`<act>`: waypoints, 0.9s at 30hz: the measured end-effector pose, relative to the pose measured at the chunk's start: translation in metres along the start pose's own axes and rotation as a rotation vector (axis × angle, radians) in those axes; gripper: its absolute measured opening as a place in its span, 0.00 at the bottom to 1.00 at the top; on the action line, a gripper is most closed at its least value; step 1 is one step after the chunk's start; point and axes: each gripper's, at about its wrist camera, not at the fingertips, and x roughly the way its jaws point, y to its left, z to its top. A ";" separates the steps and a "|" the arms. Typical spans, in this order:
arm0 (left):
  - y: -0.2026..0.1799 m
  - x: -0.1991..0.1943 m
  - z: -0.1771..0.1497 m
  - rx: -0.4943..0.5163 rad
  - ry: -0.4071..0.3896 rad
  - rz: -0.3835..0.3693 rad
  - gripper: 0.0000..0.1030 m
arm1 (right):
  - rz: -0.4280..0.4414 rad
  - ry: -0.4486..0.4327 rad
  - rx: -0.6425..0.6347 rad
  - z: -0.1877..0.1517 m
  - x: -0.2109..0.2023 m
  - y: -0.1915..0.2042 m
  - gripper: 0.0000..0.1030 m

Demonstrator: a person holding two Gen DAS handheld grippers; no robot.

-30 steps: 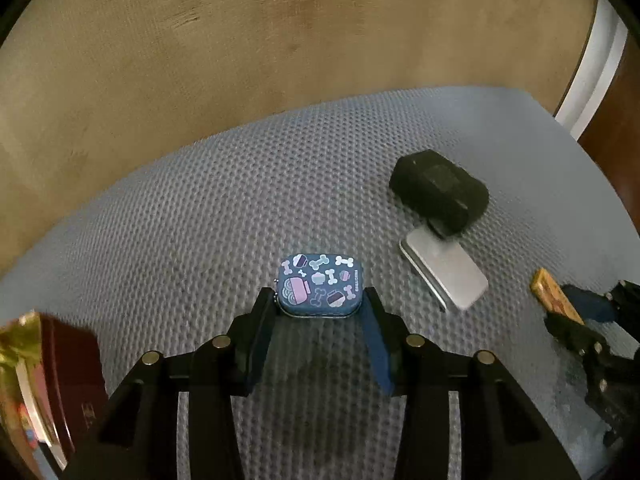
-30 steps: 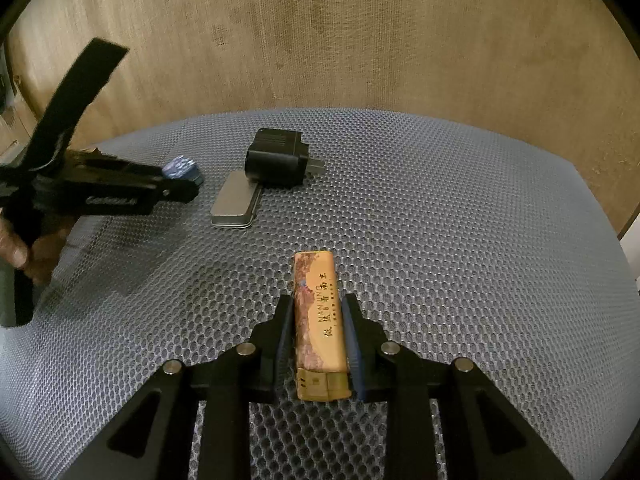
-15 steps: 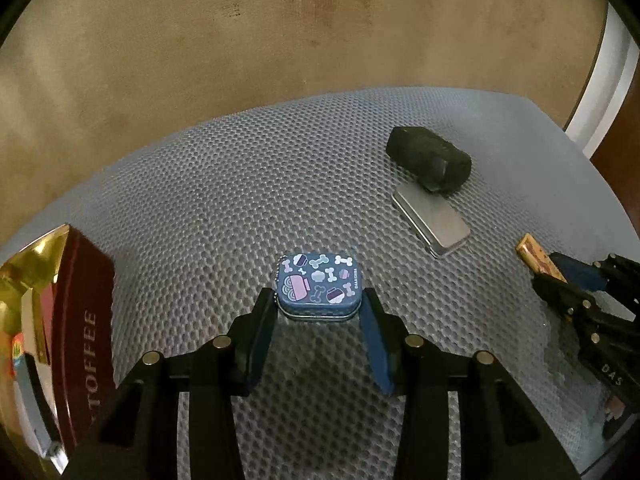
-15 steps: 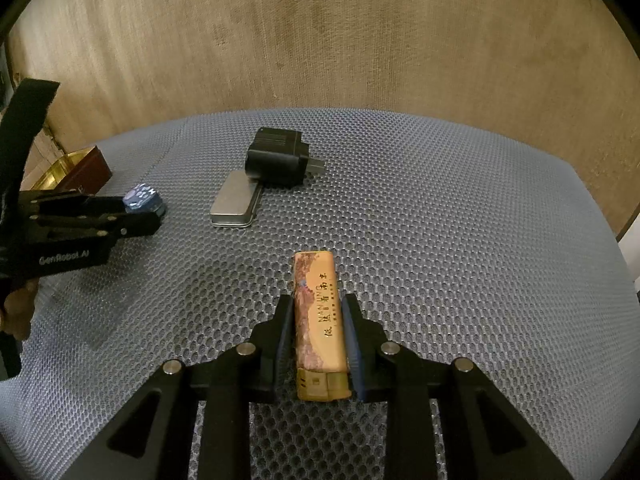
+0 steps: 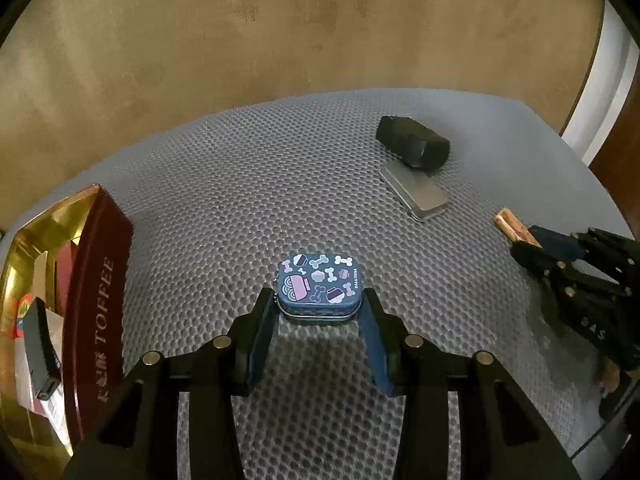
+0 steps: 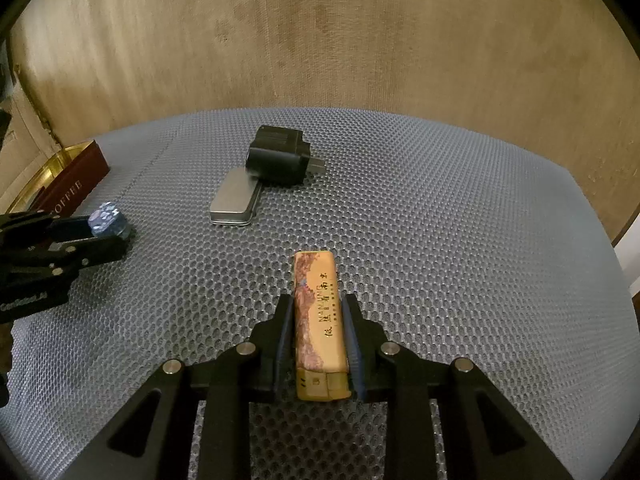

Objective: Organize rigid objects
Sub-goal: 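Carry the blue tin into the gold tin and open the left tool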

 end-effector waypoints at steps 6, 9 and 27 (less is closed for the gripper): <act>-0.002 -0.008 -0.003 0.006 -0.021 0.009 0.38 | -0.014 0.001 -0.010 0.000 0.003 0.006 0.25; 0.000 -0.017 -0.007 0.005 -0.035 0.012 0.38 | -0.014 0.001 -0.010 -0.001 0.003 0.007 0.25; 0.056 -0.084 0.003 -0.067 -0.127 0.109 0.38 | -0.022 0.002 -0.013 -0.001 0.004 0.008 0.25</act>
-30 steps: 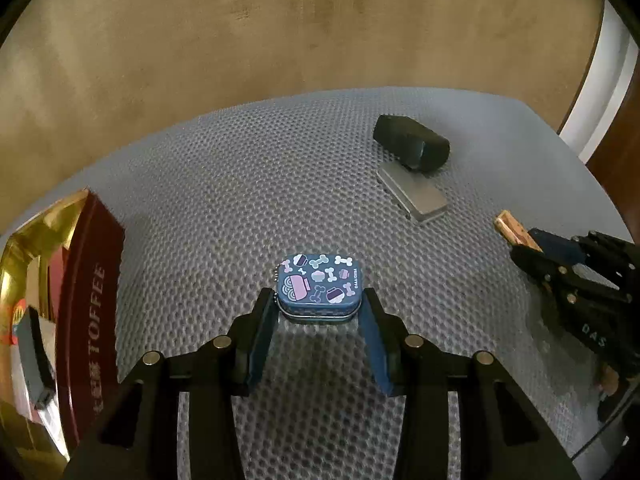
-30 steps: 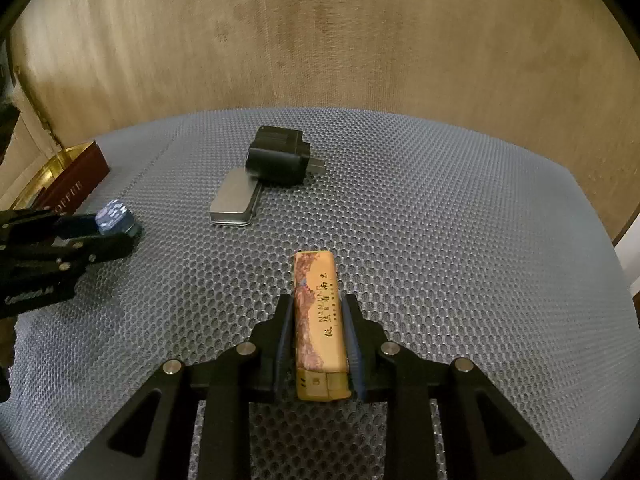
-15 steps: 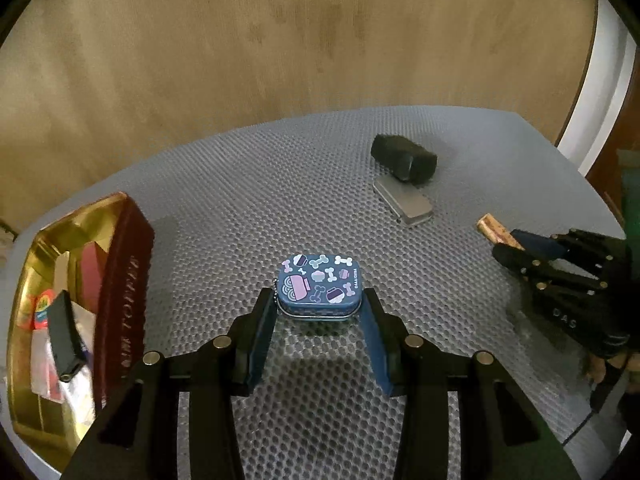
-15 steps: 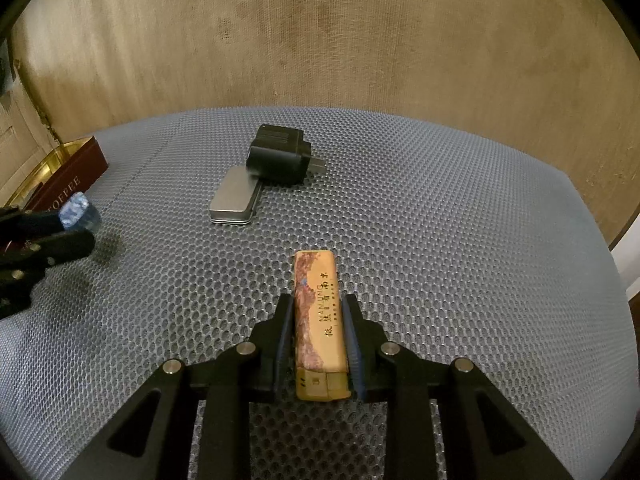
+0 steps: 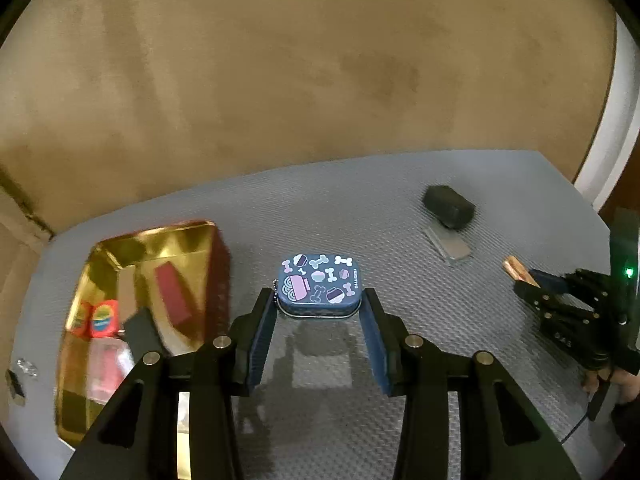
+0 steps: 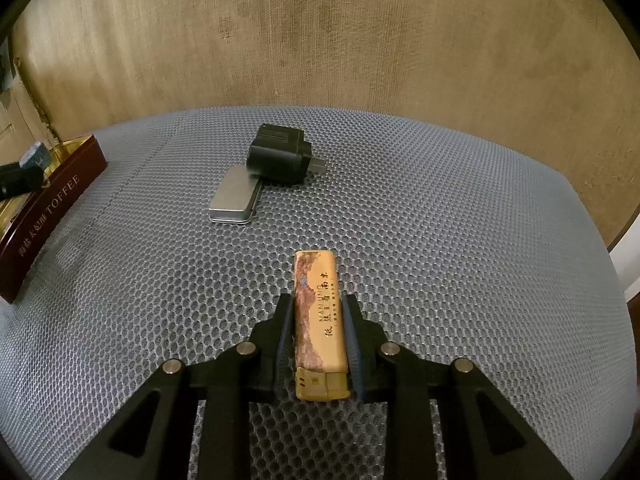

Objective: Organize rigid objects
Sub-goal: 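Carry the blue tin into the gold tin and open the left tool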

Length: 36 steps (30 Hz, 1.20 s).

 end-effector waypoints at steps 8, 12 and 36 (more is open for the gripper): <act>0.052 -0.016 0.012 -0.078 -0.028 0.090 0.38 | 0.000 0.003 -0.001 0.000 0.000 -0.001 0.25; 0.080 -0.019 0.013 -0.126 -0.024 0.131 0.38 | -0.002 0.003 -0.002 0.000 0.000 -0.001 0.25; 0.166 0.020 -0.014 -0.257 0.101 0.218 0.38 | -0.017 0.009 -0.018 0.000 0.000 0.003 0.25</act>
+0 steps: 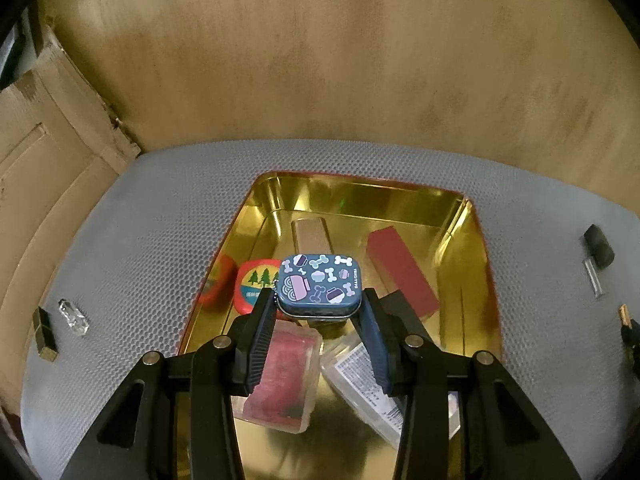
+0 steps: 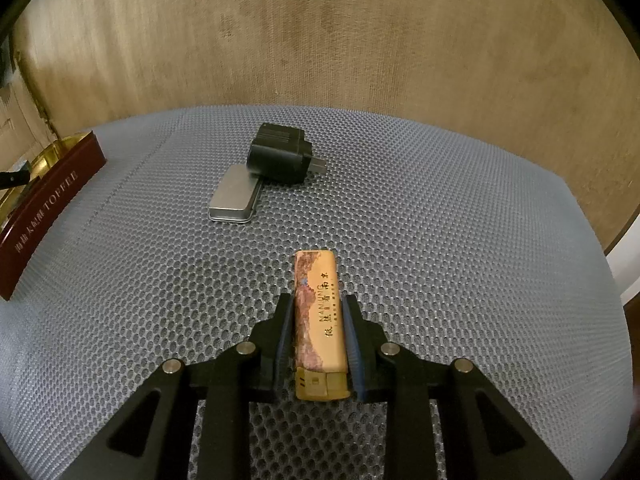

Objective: Organize rigid objects
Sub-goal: 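Carry the blue tin into the gold tin and open the left tool, then carry the brown lighter in the right tool over the gold tin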

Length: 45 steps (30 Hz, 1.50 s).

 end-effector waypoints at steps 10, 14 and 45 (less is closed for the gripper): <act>0.008 0.000 0.000 -0.002 0.003 -0.036 0.39 | -0.010 0.000 -0.008 -0.002 -0.001 0.004 0.25; 0.008 -0.001 -0.001 0.001 0.000 -0.051 0.40 | -0.014 0.000 -0.012 -0.003 -0.001 0.005 0.25; 0.000 -0.062 -0.059 0.099 -0.090 -0.028 0.82 | -0.069 0.008 0.050 -0.007 -0.012 0.047 0.23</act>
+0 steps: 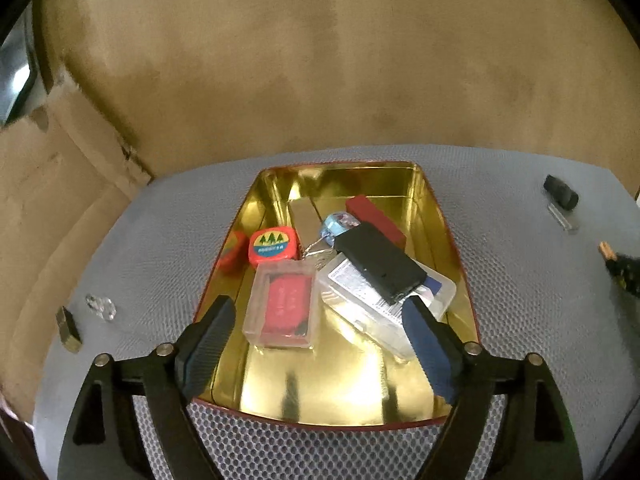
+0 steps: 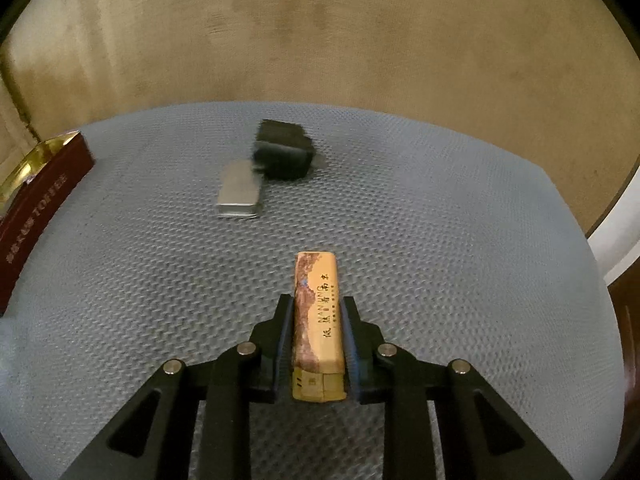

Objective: Organize rigid objects
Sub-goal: 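Carry the brown lighter in the right tool over the gold tin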

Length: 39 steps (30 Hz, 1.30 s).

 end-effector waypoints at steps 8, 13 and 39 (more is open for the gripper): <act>0.013 0.000 0.004 -0.037 0.004 0.055 0.84 | 0.080 -0.025 -0.072 0.009 -0.018 0.062 0.23; 0.025 0.000 0.005 -0.081 0.017 0.051 0.85 | 0.166 -0.063 -0.152 0.029 -0.030 0.110 0.23; 0.090 -0.005 0.010 -0.264 0.026 0.157 0.85 | 0.389 -0.128 -0.425 0.067 -0.074 0.294 0.23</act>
